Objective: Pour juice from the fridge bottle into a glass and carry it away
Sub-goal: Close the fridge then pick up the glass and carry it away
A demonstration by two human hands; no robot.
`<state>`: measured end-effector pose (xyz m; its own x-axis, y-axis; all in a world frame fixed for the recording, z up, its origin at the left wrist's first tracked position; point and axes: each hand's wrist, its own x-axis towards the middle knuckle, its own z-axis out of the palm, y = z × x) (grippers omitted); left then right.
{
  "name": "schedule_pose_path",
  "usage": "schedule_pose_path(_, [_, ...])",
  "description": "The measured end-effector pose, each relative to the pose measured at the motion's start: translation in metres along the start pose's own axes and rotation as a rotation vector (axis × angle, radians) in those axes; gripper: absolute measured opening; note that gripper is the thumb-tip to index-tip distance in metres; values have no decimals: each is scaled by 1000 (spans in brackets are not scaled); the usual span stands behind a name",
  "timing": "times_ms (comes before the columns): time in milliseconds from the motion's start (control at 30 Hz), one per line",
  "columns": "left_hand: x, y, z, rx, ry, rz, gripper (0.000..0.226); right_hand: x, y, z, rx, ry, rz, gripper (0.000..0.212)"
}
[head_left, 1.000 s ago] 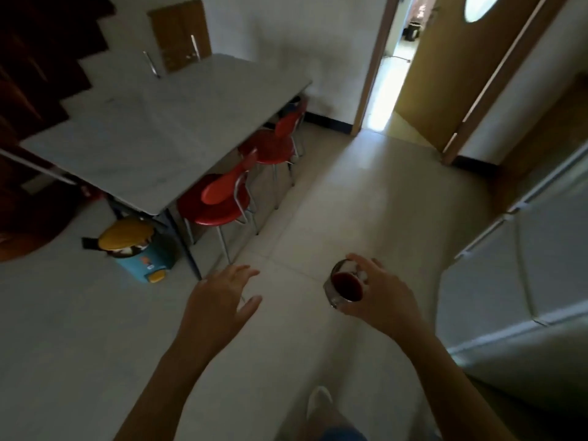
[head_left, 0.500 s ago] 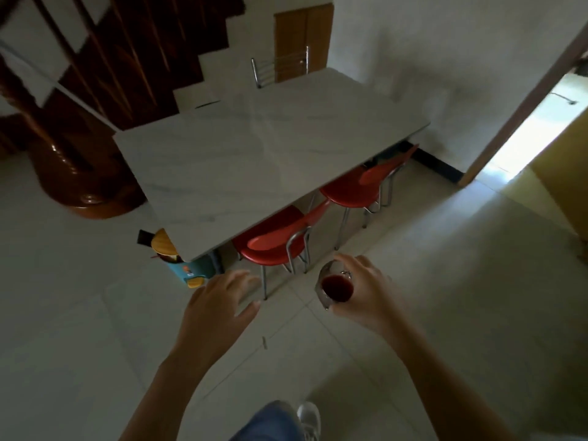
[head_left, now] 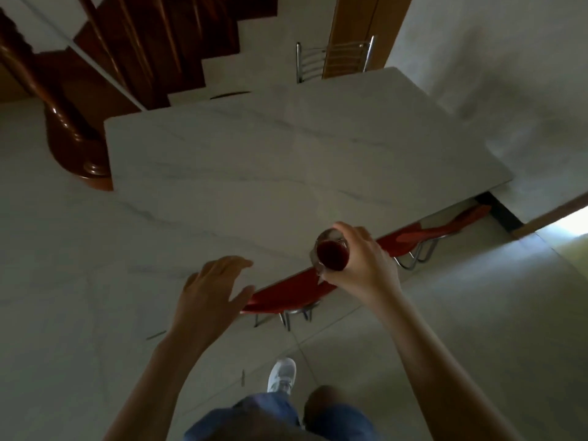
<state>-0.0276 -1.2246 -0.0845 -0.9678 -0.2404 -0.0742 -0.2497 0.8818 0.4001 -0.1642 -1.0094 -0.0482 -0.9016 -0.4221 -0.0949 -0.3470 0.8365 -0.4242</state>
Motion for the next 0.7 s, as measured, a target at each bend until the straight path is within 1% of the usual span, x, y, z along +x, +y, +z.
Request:
schedule_pose_path(67, [28,-2,-5,-11,32,-33,48,39,-1,0,-1,-24,-22,76])
schedule_pose_path(167, [57,-10,-7,-8,36,-123,46,92,-4,7,-6,-80,-68,75])
schedule_pose_path(333, [87,-20,-7,-8,44,-281,37,175,-8,37,19,-178,-132,73])
schedule_pose_path(400, [95,-23,-4,-8,37,-350,38,204,-9,52,26,-226,-152,71])
schedule_pose_path(533, [109,-23,4,-16,31,-431,39,239,-7,78,7,-299,-216,71])
schedule_pose_path(700, [124,-19,9,-16,38,-483,42,255,-2,96,-14,-368,-274,75])
